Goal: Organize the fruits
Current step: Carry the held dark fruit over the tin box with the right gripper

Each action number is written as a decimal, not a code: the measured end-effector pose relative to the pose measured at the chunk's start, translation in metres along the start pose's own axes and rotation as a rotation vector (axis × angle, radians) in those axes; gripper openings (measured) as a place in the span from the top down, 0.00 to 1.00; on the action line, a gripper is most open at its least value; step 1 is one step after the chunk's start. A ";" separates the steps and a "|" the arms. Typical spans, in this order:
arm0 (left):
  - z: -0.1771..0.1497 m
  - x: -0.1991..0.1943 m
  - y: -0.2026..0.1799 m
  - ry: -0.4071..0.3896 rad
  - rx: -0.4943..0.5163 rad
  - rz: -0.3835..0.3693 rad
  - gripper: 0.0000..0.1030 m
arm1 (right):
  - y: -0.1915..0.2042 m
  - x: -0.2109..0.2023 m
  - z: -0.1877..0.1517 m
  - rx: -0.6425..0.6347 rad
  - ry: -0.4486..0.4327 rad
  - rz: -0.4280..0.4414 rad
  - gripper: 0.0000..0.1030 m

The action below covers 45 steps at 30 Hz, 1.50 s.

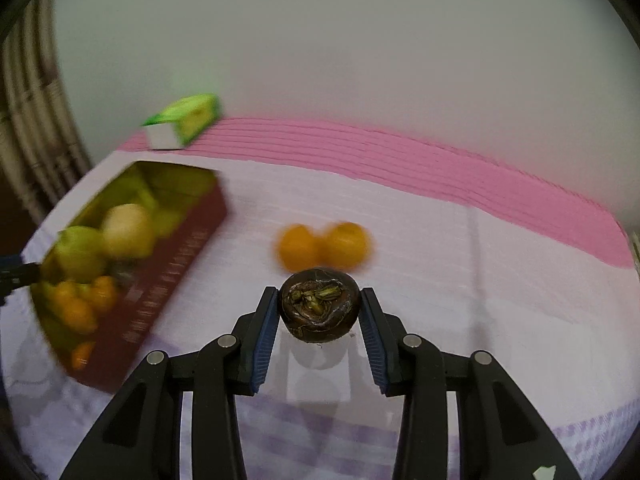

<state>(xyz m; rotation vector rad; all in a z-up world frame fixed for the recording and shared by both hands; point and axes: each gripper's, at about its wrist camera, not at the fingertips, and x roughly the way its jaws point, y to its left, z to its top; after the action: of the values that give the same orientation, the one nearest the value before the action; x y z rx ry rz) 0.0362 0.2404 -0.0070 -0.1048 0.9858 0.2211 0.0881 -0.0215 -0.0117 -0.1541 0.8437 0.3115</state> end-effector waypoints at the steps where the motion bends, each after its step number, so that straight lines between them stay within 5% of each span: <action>1: 0.000 0.000 0.001 -0.004 0.000 0.014 0.34 | 0.010 0.000 0.003 -0.018 -0.002 0.017 0.64; 8: 0.002 0.005 0.012 0.016 -0.043 0.041 0.34 | 0.071 -0.002 0.019 -0.100 -0.010 0.109 0.64; 19: 0.006 0.003 0.028 0.014 -0.088 0.067 0.22 | 0.114 0.002 0.025 -0.177 0.007 0.163 0.64; 45: 0.007 0.007 0.036 0.024 -0.108 0.094 0.18 | 0.142 0.025 0.015 -0.234 0.052 0.172 0.64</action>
<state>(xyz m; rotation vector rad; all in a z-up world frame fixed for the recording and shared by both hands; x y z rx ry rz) 0.0377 0.2773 -0.0087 -0.1608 1.0034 0.3600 0.0677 0.1219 -0.0223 -0.3100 0.8728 0.5704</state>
